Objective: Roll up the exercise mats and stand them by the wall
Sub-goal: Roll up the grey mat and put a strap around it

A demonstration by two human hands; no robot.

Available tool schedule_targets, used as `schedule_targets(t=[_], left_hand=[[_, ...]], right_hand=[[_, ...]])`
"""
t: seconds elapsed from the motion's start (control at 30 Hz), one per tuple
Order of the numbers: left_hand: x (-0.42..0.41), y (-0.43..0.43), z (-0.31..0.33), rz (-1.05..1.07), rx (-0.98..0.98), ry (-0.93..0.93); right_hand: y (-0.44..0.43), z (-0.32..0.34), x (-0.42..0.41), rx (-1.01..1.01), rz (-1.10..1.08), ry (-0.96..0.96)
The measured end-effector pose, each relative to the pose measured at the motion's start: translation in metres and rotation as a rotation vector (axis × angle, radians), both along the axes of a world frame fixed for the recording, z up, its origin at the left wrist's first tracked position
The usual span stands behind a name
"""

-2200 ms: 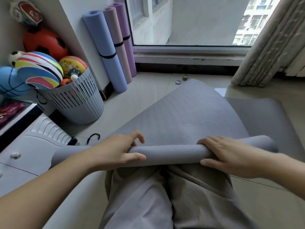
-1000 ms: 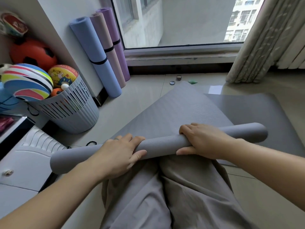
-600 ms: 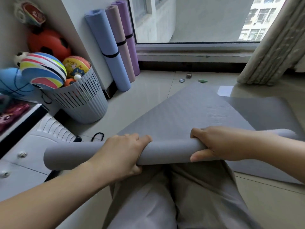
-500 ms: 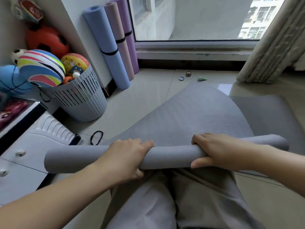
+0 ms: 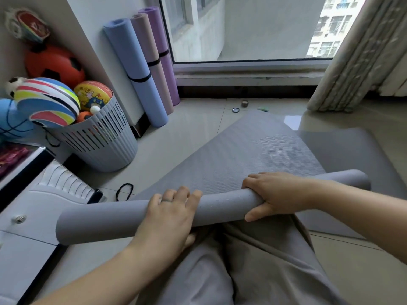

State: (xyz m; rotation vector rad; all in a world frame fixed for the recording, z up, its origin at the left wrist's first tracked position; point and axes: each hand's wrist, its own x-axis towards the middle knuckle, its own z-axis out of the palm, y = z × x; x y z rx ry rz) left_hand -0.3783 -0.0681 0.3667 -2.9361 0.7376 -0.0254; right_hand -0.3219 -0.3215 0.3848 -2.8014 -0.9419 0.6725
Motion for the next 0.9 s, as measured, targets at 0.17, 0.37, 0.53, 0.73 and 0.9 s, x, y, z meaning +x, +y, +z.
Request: schedule_targets(t=[0.17,0.37,0.53,0.73,0.9], left_hand=[[0.023,0.000,0.006,0.055,-0.023,0.071],[0.045,0.007,0.013,0.096,-0.145,0.381],[0.039,0.001,0.010,0.118,-0.088,0.170],[0.051,-0.003,0.037,0.041,-0.083,-0.151],[0.024,-0.002,0.053,0.036,-0.056,-0.126]], right_hand=[[0.005,0.014,0.017,0.036,-0.118,0.197],[0.004,-0.029,-0.019,0.150,-0.031,-0.660],[0.010,-0.011,-0.001,0.046,-0.048,-0.487],[0.009,0.039,0.025,0.038,-0.040,-0.348],[0.007,0.065,0.008,-0.020,-0.009,-0.249]])
